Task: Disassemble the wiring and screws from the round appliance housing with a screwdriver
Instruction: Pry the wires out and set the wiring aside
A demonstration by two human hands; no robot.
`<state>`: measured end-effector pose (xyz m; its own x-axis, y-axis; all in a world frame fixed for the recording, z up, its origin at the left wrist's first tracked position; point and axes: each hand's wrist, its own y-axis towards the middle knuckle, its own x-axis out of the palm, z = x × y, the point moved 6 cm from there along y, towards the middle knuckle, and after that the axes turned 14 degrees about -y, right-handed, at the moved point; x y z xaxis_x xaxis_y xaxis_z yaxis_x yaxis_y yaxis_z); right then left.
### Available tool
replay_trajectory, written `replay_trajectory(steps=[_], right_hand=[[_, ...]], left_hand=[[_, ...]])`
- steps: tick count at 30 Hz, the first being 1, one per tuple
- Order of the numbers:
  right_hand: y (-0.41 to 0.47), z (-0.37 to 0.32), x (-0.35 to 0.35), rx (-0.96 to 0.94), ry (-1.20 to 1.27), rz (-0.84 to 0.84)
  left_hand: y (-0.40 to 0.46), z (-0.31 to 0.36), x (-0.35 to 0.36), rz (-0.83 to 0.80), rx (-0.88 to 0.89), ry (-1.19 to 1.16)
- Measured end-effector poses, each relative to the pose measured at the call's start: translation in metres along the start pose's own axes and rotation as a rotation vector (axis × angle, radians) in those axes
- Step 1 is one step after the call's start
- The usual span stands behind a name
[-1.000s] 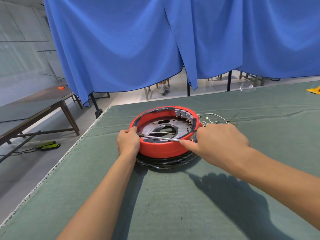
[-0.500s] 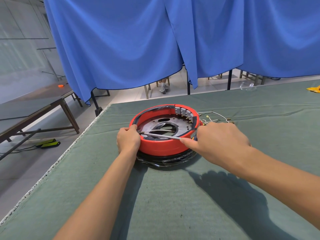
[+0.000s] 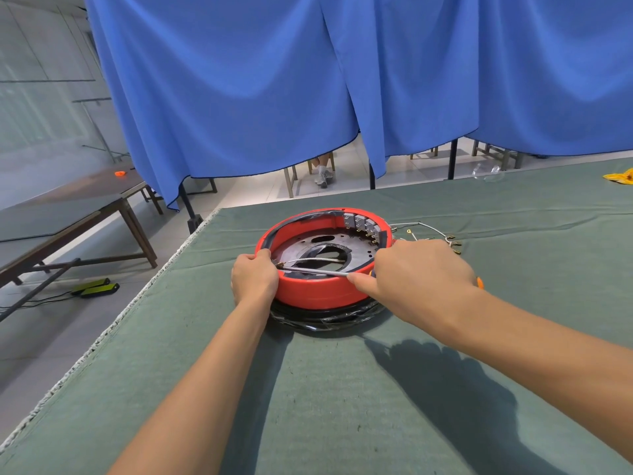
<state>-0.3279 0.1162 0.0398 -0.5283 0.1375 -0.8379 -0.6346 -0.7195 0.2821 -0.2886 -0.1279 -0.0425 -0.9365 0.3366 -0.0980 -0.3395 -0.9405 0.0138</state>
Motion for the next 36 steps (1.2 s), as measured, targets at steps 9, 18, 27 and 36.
replay_trajectory(steps=[9,18,27,36], right_hand=[[-0.009,0.012,0.008,0.053,0.039,-0.045],[-0.008,0.009,0.007,0.056,0.070,-0.029],[-0.008,0.009,0.007,0.051,0.106,-0.046],[-0.010,0.004,0.004,0.015,0.050,-0.045]], left_hand=[[0.000,-0.002,0.000,-0.001,-0.015,-0.008],[0.000,-0.001,0.000,0.005,-0.004,-0.017],[0.001,-0.001,0.000,0.004,-0.002,-0.011],[0.002,-0.003,0.000,0.011,0.004,0.000]])
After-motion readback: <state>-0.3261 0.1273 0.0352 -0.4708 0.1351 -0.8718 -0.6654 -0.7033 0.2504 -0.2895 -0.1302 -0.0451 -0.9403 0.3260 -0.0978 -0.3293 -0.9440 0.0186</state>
